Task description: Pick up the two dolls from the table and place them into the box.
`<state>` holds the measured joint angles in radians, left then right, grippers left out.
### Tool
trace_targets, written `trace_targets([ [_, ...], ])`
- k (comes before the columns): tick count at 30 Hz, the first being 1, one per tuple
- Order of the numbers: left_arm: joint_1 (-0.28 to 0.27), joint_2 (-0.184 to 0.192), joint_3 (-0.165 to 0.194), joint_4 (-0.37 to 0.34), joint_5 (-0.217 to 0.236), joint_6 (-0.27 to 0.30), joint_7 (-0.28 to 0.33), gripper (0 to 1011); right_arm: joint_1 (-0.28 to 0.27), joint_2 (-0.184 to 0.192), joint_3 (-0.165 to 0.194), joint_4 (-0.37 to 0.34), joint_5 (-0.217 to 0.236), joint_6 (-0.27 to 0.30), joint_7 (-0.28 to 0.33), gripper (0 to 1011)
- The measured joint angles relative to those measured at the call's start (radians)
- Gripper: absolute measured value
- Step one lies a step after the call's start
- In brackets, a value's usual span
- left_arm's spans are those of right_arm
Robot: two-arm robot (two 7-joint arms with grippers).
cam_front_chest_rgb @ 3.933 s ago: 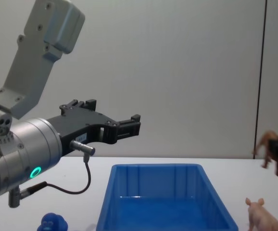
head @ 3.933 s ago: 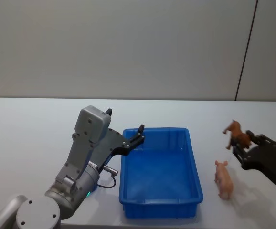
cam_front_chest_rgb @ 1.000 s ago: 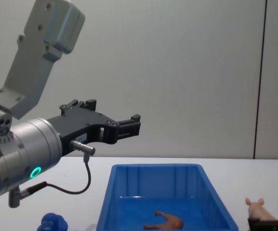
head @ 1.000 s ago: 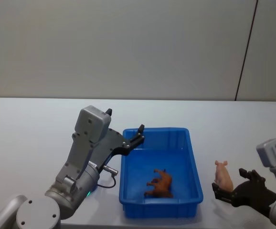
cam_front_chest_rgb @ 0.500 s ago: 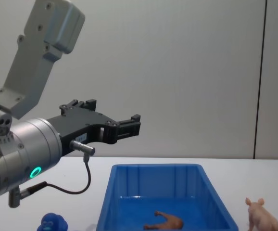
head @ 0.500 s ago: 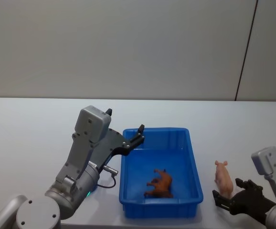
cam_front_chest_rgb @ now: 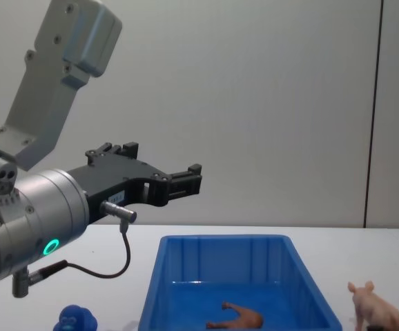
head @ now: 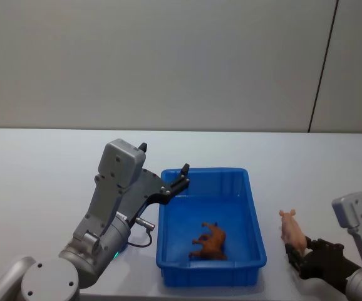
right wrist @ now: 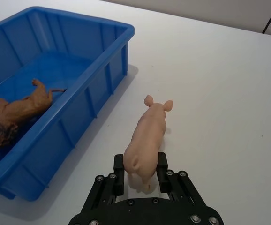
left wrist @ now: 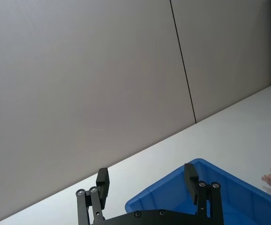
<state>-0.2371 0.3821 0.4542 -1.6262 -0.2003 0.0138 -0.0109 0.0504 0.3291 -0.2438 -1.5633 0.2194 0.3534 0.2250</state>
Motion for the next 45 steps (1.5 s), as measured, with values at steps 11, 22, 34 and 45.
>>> trace_targets([
  [11, 0.000, 0.000, 0.000, 0.000, 0.000, 0.000, 0.000, 1003, -0.002, -0.001, 0.013, -0.017, 0.032, -0.061, -0.027, 375],
  [22, 0.000, 0.000, 0.000, 0.000, 0.000, 0.000, 0.000, 1003, -0.001, 0.006, 0.025, -0.083, 0.063, -0.132, 0.001, 376],
  [34, 0.000, 0.000, 0.000, 0.000, 0.000, 0.000, 0.000, 1003, 0.038, -0.013, 0.005, -0.141, 0.053, -0.098, 0.094, 376],
  [45, 0.000, 0.000, 0.000, 0.000, 0.000, 0.000, 0.000, 1003, 0.083, -0.061, -0.045, -0.142, -0.018, -0.004, 0.148, 413],
])
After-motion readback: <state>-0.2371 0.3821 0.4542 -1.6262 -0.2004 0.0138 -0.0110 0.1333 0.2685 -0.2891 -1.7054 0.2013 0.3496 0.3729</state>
